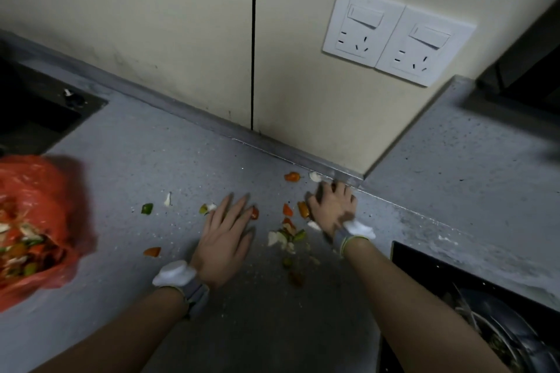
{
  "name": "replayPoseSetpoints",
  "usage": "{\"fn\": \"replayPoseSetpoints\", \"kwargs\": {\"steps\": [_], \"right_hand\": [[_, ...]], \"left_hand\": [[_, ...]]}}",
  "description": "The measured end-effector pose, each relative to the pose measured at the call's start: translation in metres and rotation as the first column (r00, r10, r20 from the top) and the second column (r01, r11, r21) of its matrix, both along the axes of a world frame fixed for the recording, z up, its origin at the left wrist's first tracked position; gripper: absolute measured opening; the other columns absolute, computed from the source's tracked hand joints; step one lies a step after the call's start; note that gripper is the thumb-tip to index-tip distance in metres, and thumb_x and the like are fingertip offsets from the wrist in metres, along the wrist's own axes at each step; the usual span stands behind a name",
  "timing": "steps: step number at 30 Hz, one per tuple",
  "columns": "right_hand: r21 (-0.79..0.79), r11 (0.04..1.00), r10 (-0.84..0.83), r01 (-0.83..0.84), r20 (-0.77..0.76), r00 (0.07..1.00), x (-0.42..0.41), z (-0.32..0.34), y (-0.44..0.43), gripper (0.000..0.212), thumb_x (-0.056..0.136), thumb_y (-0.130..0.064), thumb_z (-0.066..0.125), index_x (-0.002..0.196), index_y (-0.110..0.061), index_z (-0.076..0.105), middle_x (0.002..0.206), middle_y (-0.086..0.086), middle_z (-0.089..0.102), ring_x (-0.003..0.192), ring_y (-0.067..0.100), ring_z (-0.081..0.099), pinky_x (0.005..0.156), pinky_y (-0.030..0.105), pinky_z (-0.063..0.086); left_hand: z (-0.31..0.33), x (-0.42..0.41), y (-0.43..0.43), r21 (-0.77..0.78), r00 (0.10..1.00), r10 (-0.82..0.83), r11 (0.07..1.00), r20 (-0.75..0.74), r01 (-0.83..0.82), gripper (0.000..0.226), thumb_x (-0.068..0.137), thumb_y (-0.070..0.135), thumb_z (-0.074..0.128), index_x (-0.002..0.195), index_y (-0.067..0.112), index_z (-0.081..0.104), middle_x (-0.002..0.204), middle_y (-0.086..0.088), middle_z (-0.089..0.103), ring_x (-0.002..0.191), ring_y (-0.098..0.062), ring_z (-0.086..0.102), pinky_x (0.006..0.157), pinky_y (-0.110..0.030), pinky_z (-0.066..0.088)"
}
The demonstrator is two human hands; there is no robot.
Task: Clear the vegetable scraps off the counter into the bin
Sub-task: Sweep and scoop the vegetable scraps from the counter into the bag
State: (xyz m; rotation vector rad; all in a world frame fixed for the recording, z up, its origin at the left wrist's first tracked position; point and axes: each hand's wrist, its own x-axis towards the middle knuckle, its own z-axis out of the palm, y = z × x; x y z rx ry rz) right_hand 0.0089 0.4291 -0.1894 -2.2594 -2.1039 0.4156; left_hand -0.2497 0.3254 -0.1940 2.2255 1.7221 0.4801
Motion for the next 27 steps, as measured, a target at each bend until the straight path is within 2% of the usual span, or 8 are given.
{"fn": "replayPoseSetpoints", "kwargs": {"steps": [3, 6, 11, 14, 18, 21, 24, 27], "right_hand": [[0.093, 0.972, 0.219, -0.216, -0.022, 0.975, -0.018, 0.008, -0.017, 0.05, 0.099, -0.055, 0.035, 0.135, -0.022, 0.048, 0.133, 0.009, 0.047, 0.119, 0.029, 0.047, 0.097, 0.041, 0.041], [0.208, 0.956, 0.222, -0.207, -0.053, 0.974, -0.023, 0.018, -0.005, 0.048, 0.101, -0.052, 0.037, 0.132, -0.018, 0.05, 0.129, 0.01, 0.049, 0.113, 0.029, 0.051, 0.088, 0.038, 0.046], [-0.03, 0.988, 0.155, -0.155, 0.032, 0.987, -0.038, 0.008, 0.028, 0.061, 0.097, -0.062, 0.028, 0.145, -0.027, 0.039, 0.144, 0.014, 0.042, 0.129, 0.034, 0.04, 0.105, 0.045, 0.037], [0.02, 0.971, 0.237, -0.239, 0.064, 0.969, -0.059, 0.01, 0.003, 0.058, 0.098, -0.061, 0.029, 0.141, -0.024, 0.042, 0.142, 0.012, 0.044, 0.125, 0.033, 0.045, 0.099, 0.043, 0.041], [0.066, 0.925, 0.366, -0.375, 0.117, 0.923, -0.072, 0.025, -0.006, 0.054, 0.099, -0.053, 0.037, 0.145, -0.023, 0.036, 0.144, 0.011, 0.043, 0.117, 0.033, 0.056, 0.084, 0.041, 0.05], [0.002, 0.946, 0.321, -0.324, 0.128, 0.938, -0.072, 0.022, 0.018, 0.061, 0.098, -0.06, 0.03, 0.152, -0.032, 0.028, 0.152, 0.01, 0.035, 0.137, 0.034, 0.037, 0.106, 0.046, 0.039], [-0.176, 0.887, 0.431, -0.427, -0.018, 0.902, -0.078, 0.014, 0.008, 0.06, 0.099, -0.062, 0.028, 0.153, -0.035, 0.026, 0.164, 0.003, 0.017, 0.15, 0.032, 0.014, 0.119, 0.052, 0.019], [-0.072, 0.799, 0.596, -0.597, -0.033, 0.802, -0.083, 0.022, -0.034, 0.054, 0.1, -0.059, 0.03, 0.147, -0.034, 0.037, 0.155, -0.003, 0.034, 0.143, 0.024, 0.029, 0.117, 0.043, 0.026]], "left_hand": [[0.0, -0.006, 0.001, -0.004, 1.0, 0.014, 1.0, 0.022, -0.014, 0.055, 0.101, 0.043, 0.028, 0.152, 0.024, 0.032, 0.163, 0.008, 0.014, 0.152, -0.019, -0.002, 0.118, -0.053, 0.014], [0.0, -0.005, 0.004, -0.006, 0.999, 0.02, 1.0, 0.028, -0.02, 0.054, 0.101, 0.044, 0.027, 0.15, 0.024, 0.036, 0.162, 0.006, 0.017, 0.151, -0.02, 0.001, 0.118, -0.054, 0.016], [0.004, -0.011, 0.001, 0.023, 0.998, 0.017, 1.0, 0.062, -0.018, 0.052, 0.1, 0.041, 0.032, 0.15, 0.026, 0.036, 0.162, 0.01, 0.016, 0.151, -0.017, -0.001, 0.118, -0.052, 0.014], [0.005, -0.022, 0.0, 0.02, 0.995, 0.053, 0.998, 0.087, -0.055, 0.054, 0.098, 0.041, 0.03, 0.15, 0.026, 0.035, 0.163, 0.012, 0.012, 0.151, -0.015, -0.004, 0.118, -0.05, 0.011], [0.004, -0.031, 0.005, 0.006, 0.989, 0.098, 0.995, 0.109, -0.099, 0.053, 0.098, 0.041, 0.03, 0.148, 0.026, 0.038, 0.162, 0.006, 0.021, 0.151, -0.02, 0.002, 0.118, -0.055, 0.017], [0.005, -0.032, 0.005, 0.018, 0.992, 0.085, 0.996, 0.098, -0.088, 0.051, 0.099, 0.039, 0.033, 0.147, 0.025, 0.039, 0.161, 0.004, 0.024, 0.151, -0.023, 0.006, 0.118, -0.056, 0.022], [0.005, -0.039, -0.003, 0.029, 0.992, 0.086, 0.996, 0.091, -0.089, 0.051, 0.099, 0.04, 0.032, 0.148, 0.024, 0.04, 0.161, 0.004, 0.025, 0.151, -0.023, 0.007, 0.117, -0.057, 0.024], [0.001, -0.053, -0.013, 0.018, 0.992, 0.096, 0.995, 0.08, -0.097, 0.052, 0.1, 0.04, 0.031, 0.149, 0.025, 0.038, 0.162, 0.007, 0.022, 0.152, -0.021, 0.005, 0.118, -0.057, 0.022]]}}
